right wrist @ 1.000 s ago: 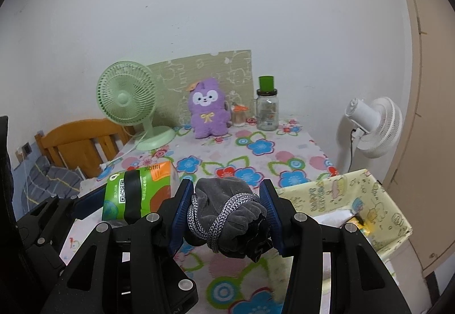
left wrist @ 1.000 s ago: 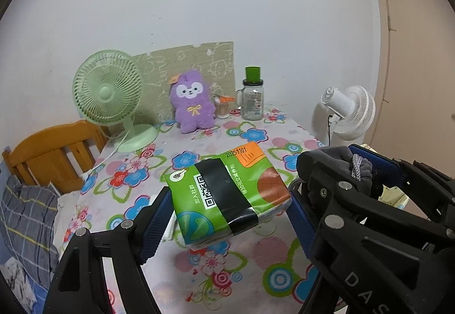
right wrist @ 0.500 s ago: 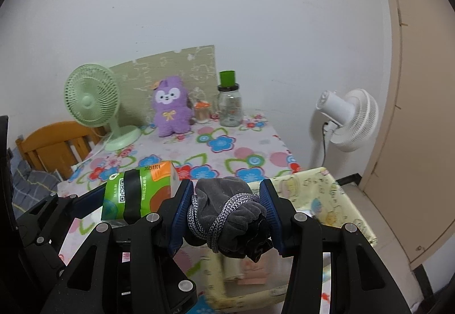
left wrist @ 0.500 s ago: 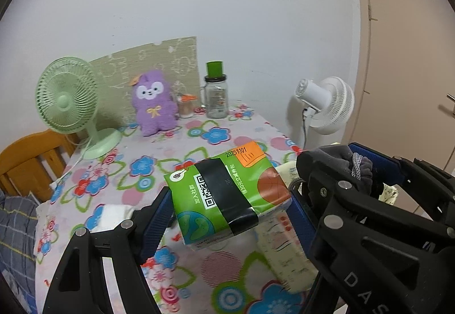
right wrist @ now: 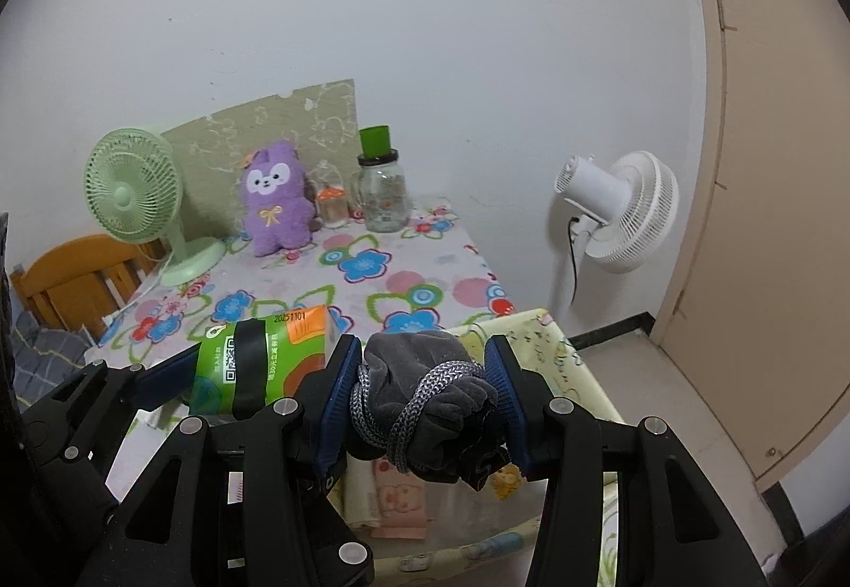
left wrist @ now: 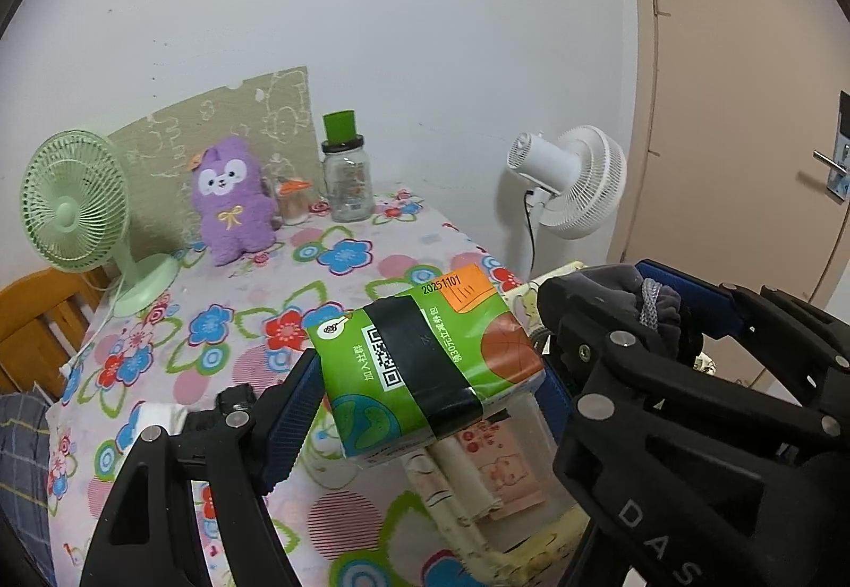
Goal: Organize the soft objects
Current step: 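Carry the glove and green tissue pack over the gift box with both grippers, then lower the glove and green tissue pack into the gift box and open both grippers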
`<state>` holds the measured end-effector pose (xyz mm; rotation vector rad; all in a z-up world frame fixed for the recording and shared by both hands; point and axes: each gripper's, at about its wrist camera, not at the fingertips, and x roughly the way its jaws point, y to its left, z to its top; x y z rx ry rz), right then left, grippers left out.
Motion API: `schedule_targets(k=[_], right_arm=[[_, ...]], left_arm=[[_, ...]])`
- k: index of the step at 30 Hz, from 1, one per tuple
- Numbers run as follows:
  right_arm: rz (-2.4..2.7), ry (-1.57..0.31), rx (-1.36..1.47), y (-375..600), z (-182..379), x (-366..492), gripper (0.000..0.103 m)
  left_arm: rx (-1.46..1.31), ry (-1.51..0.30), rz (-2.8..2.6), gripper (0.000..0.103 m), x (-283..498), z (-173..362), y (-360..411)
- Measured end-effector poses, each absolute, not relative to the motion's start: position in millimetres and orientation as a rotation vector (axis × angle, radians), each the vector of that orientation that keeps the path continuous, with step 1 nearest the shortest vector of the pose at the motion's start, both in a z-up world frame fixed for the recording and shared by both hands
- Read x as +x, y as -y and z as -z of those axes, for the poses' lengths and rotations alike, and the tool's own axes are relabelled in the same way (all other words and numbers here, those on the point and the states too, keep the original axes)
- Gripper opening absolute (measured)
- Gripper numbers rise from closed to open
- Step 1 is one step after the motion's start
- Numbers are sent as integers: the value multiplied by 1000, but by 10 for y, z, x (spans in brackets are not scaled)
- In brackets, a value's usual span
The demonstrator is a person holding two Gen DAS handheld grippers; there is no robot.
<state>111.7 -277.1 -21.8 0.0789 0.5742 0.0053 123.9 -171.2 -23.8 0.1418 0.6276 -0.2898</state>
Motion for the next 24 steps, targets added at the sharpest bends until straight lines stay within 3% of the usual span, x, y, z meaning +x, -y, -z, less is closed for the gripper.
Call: schedule_targets(k=[24], right_arm=[[44,-710,118,3072,708,1418,52]], left_arm=[[168,-764,348,81,1522,707,2119]])
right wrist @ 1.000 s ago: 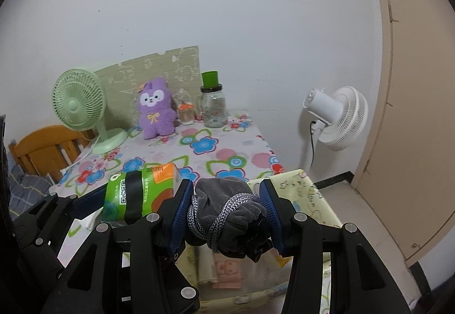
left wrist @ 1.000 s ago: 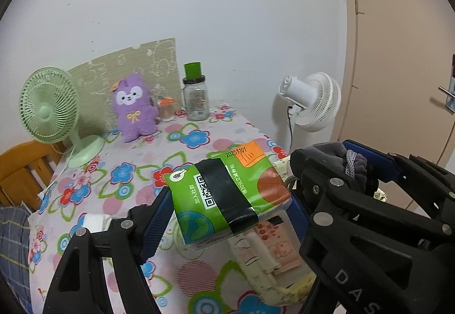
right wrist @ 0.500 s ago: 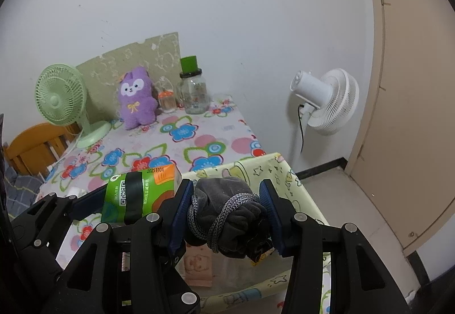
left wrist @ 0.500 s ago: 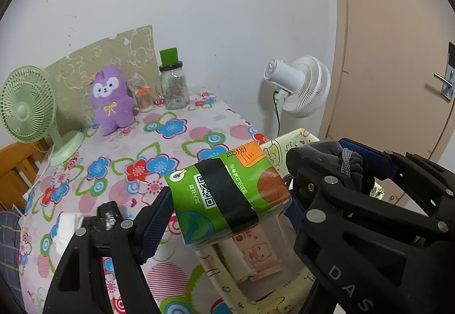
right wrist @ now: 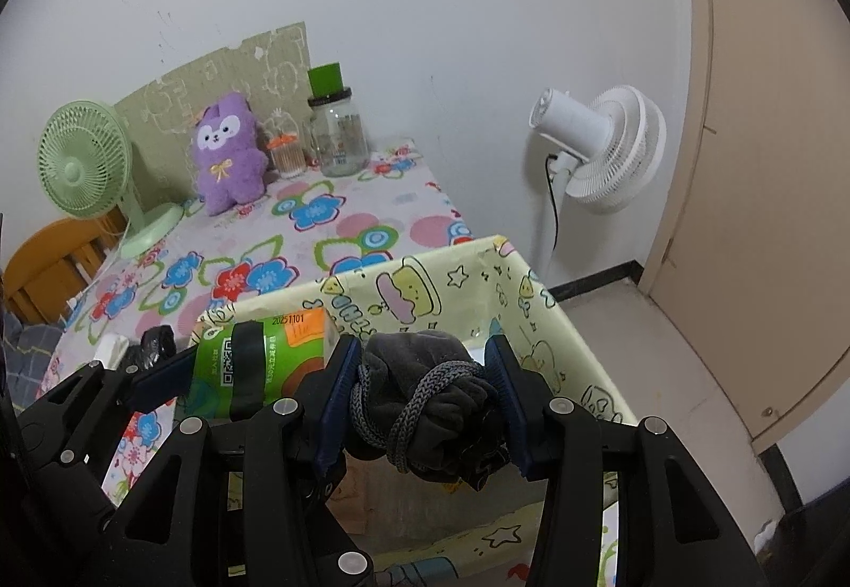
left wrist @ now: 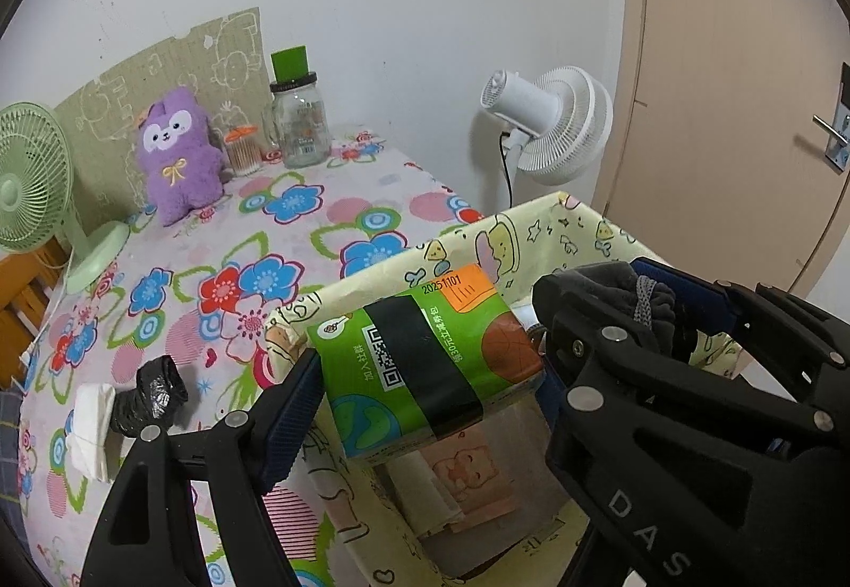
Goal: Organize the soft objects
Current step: 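Lower the glove and green tissue pack into the gift box and open both grippers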
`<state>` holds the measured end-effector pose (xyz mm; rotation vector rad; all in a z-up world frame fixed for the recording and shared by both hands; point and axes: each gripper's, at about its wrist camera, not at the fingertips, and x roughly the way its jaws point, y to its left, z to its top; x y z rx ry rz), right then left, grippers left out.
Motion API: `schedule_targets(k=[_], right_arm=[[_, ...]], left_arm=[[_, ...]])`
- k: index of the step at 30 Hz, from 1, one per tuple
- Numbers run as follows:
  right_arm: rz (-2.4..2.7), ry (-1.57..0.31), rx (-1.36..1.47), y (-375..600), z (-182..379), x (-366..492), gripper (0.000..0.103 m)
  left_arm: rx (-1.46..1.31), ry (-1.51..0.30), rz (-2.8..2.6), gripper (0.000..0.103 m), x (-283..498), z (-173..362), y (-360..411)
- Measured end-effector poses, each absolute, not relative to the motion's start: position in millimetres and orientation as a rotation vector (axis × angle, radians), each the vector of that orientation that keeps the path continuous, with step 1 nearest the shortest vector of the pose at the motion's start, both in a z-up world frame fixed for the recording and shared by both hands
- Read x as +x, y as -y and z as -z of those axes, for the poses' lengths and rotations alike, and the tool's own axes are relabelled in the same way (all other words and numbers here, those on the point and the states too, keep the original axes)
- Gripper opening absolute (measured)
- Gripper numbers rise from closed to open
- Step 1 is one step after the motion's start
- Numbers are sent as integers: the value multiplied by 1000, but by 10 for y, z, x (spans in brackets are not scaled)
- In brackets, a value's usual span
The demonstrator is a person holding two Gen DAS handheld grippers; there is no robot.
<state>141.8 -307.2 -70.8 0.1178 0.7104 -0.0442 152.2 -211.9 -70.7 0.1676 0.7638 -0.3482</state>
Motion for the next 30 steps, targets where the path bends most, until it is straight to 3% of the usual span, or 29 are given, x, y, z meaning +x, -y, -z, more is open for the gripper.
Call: schedule_targets(k=[5,16,21,30], right_arm=[[53,-731,127,3075,767,1471,55],[85,-754,127,3067,807,1502,78],[95,-753,132,3103,794,1454,84],[113,-723,118,3088,701,1303,87]], left_arm=[[184,-765,356,82,1545,748,2128],[220,-768,367,83,1550,766,2117],[226,-769,379,93,1531,762,2127],[227,-745,384,100,1398,683,2121]])
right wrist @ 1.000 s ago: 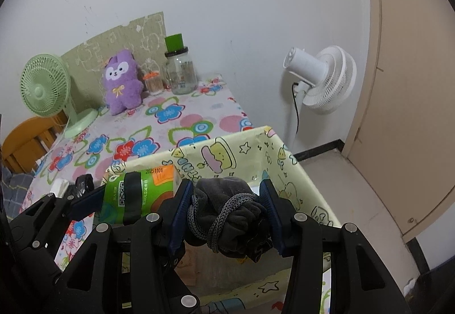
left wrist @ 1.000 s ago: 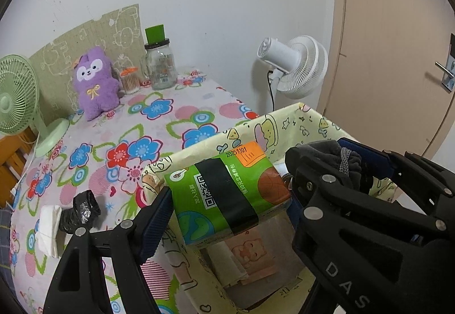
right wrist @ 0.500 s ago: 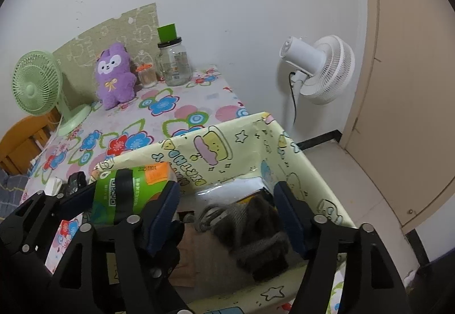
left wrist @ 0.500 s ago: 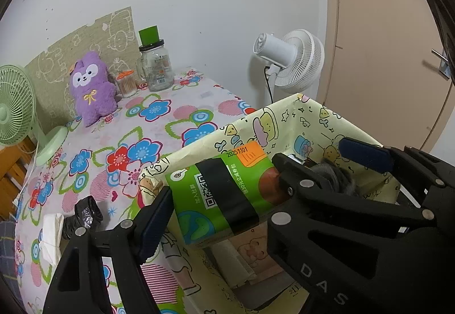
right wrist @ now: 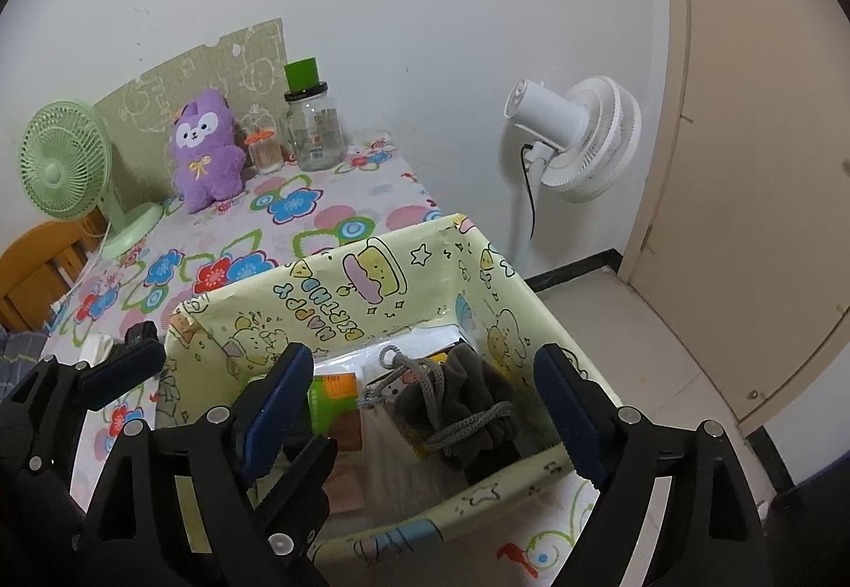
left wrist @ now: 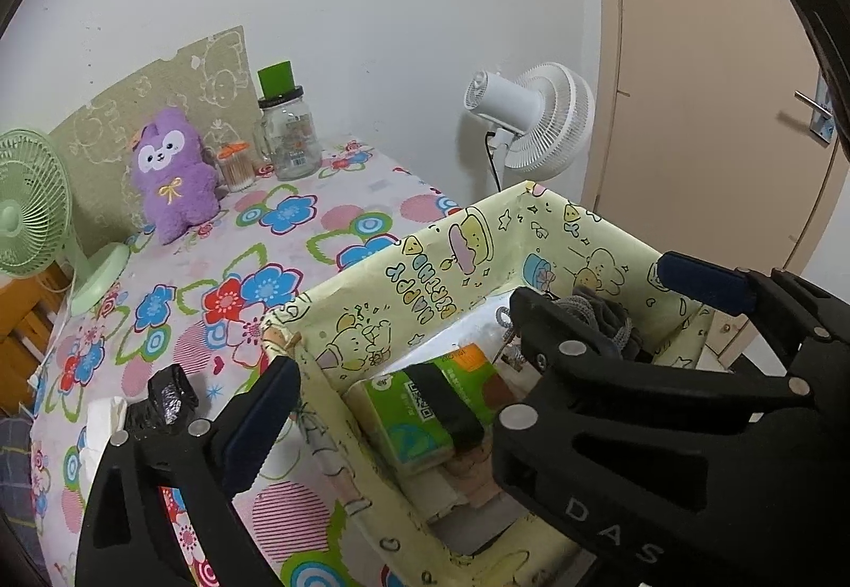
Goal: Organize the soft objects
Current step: 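Lower the glove and green tissue pack into the gift box and open both grippers, then withdraw both grippers from the box back over the table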
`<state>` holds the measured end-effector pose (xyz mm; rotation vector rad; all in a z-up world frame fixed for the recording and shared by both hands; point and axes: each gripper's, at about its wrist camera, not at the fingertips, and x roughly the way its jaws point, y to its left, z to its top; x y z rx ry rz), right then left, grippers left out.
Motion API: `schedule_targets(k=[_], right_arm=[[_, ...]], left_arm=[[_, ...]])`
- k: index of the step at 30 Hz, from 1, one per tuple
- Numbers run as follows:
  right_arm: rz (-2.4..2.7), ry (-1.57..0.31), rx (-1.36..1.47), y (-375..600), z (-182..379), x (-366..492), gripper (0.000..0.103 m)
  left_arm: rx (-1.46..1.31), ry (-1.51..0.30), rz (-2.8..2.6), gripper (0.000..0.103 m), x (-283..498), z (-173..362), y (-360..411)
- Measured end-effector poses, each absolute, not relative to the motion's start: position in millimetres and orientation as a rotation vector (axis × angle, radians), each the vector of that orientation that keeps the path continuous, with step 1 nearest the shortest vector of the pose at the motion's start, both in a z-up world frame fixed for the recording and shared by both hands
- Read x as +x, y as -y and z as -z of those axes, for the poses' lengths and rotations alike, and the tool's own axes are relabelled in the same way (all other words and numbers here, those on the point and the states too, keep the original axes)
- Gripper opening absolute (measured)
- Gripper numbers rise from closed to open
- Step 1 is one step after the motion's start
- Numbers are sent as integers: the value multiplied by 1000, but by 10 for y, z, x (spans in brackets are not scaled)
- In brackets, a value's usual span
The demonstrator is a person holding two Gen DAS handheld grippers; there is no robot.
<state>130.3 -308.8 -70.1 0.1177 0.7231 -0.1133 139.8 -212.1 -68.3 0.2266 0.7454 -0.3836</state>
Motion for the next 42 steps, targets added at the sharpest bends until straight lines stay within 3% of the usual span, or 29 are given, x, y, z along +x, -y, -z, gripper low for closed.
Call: schedule_targets(k=[42], right_arm=[[28,-596,63,2281,190,687,87]], left_arm=[[190,-616,325,101,722,214,1322]])
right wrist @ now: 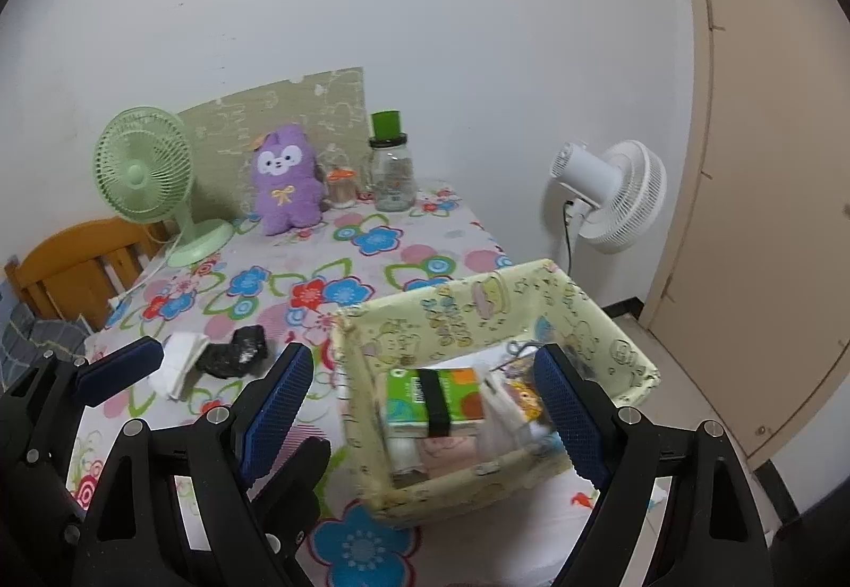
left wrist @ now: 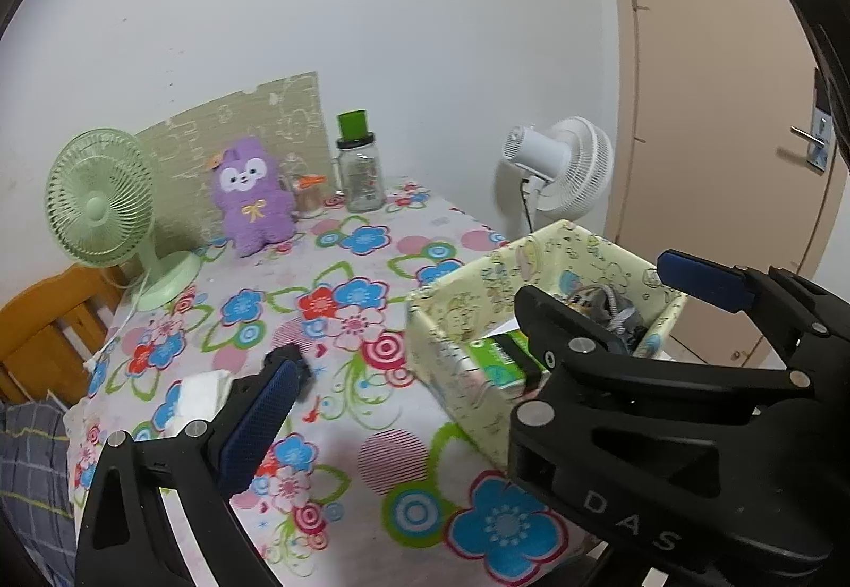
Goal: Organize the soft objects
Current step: 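Withdraw both grippers from the box back over the table, then move both grippers toward the white cloth and black plastic bundle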
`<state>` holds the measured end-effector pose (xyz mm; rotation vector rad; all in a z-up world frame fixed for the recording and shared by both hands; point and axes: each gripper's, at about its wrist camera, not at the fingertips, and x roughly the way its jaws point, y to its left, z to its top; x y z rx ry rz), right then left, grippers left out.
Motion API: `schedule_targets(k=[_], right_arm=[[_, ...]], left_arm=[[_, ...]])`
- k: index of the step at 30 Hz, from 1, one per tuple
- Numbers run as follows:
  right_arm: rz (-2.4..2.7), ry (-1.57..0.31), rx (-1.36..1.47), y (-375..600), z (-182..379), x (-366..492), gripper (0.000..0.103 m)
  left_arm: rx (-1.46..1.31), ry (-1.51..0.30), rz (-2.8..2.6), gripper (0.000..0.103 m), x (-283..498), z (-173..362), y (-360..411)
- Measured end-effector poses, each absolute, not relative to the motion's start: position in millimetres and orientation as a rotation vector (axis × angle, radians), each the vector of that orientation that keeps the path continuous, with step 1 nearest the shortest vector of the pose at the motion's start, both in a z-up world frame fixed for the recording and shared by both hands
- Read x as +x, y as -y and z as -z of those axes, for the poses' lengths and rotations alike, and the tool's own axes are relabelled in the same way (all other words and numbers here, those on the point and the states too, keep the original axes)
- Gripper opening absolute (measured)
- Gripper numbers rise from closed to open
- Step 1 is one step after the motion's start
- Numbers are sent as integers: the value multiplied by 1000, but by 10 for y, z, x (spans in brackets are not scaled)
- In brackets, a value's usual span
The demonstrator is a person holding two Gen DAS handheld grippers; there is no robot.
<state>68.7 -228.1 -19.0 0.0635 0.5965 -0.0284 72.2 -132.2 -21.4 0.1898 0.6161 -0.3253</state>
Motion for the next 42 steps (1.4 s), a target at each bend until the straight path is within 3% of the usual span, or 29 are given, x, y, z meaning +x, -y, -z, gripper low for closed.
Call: schedule_targets(k=[22,42], right_arm=[[-89,-548,5,1482,-40,729,95],[-150,-574,-8,1061,84,994,101]], left_arm=[[121,-587,192,103,701,52,513],[68,-617,135,103,912,156,44]])
